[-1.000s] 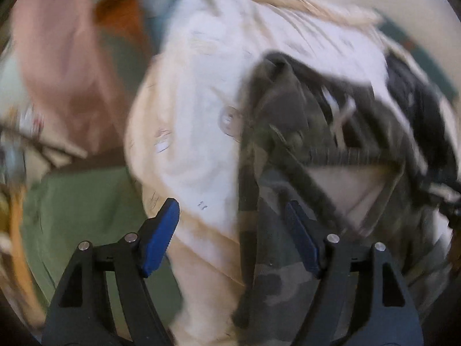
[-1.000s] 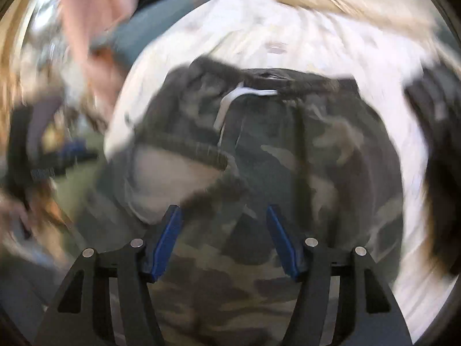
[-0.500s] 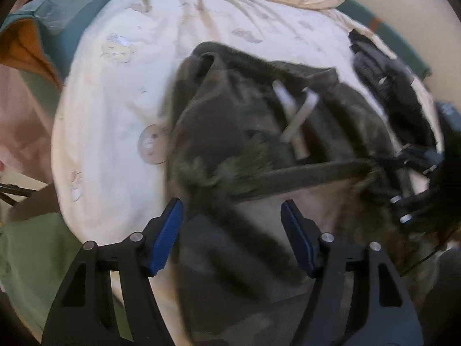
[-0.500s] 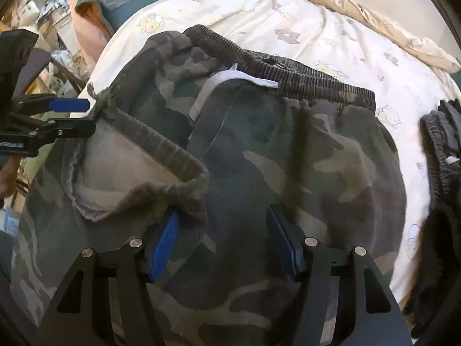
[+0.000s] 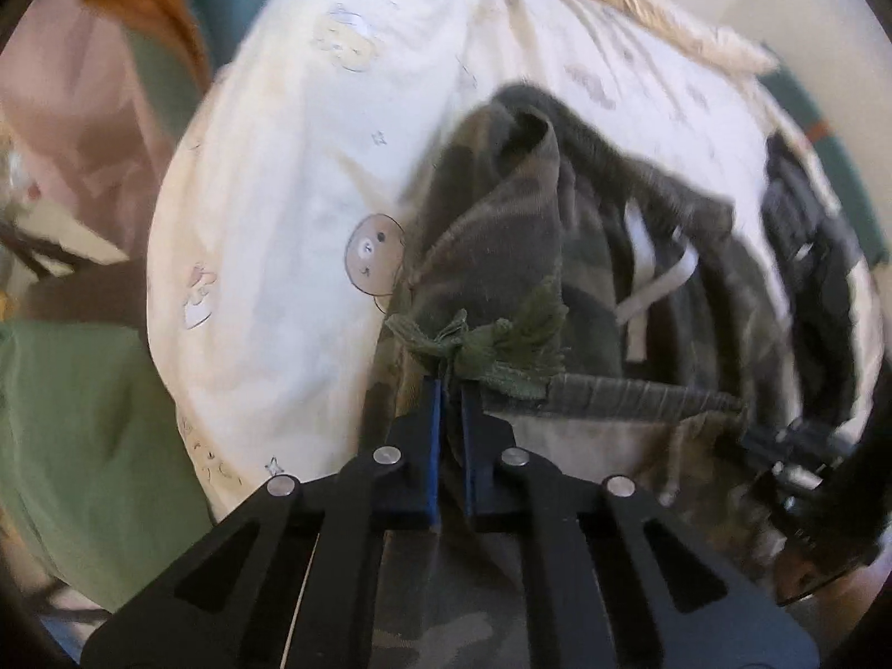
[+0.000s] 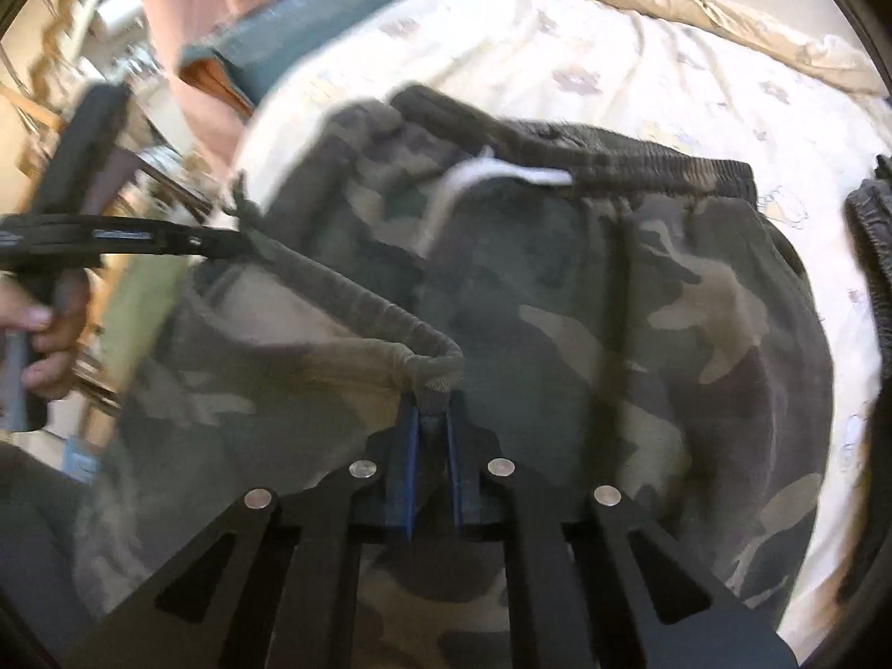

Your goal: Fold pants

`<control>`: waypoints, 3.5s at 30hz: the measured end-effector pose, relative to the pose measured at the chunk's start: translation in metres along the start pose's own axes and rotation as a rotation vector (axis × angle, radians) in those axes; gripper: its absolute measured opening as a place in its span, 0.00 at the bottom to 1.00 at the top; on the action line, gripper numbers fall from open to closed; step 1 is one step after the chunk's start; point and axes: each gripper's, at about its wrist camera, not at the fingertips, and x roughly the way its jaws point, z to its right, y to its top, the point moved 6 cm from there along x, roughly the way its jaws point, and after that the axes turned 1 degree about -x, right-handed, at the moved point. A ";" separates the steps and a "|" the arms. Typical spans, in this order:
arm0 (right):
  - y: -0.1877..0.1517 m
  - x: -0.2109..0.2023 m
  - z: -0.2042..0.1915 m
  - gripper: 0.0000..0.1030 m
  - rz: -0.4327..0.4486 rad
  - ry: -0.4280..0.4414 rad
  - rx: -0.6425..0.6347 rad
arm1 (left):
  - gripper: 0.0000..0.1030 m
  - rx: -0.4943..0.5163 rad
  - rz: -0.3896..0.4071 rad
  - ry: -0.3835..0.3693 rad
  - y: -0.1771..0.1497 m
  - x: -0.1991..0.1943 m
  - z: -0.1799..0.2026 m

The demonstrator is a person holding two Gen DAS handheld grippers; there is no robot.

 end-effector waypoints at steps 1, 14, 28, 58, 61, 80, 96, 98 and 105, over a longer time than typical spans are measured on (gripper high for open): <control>0.001 -0.007 0.002 0.08 0.030 0.038 0.035 | 0.02 -0.071 0.006 -0.034 0.003 -0.004 -0.011; -0.015 0.019 0.046 0.06 -0.008 -0.019 0.385 | 0.16 -0.107 0.152 -0.020 0.015 -0.031 -0.038; -0.029 0.027 0.058 0.07 0.007 0.050 0.515 | 0.41 0.388 0.005 0.045 -0.027 0.026 0.028; -0.018 0.012 0.036 0.47 0.127 0.141 0.452 | 0.47 0.037 0.089 -0.162 -0.007 -0.004 -0.021; -0.016 0.015 0.031 0.32 0.132 0.107 0.407 | 0.47 0.075 0.088 -0.168 -0.009 -0.006 -0.015; -0.001 -0.041 -0.016 0.07 0.255 0.157 0.223 | 0.06 0.134 0.172 -0.120 -0.028 -0.047 -0.021; -0.019 -0.042 -0.006 0.07 0.225 0.028 0.310 | 0.36 0.112 0.092 -0.091 -0.036 -0.021 -0.030; -0.028 -0.032 0.009 0.07 0.191 0.019 0.356 | 0.36 0.144 0.090 -0.067 -0.035 -0.013 -0.023; -0.041 -0.012 0.032 0.07 0.155 0.019 0.423 | 0.33 0.268 0.116 -0.090 -0.029 -0.009 0.010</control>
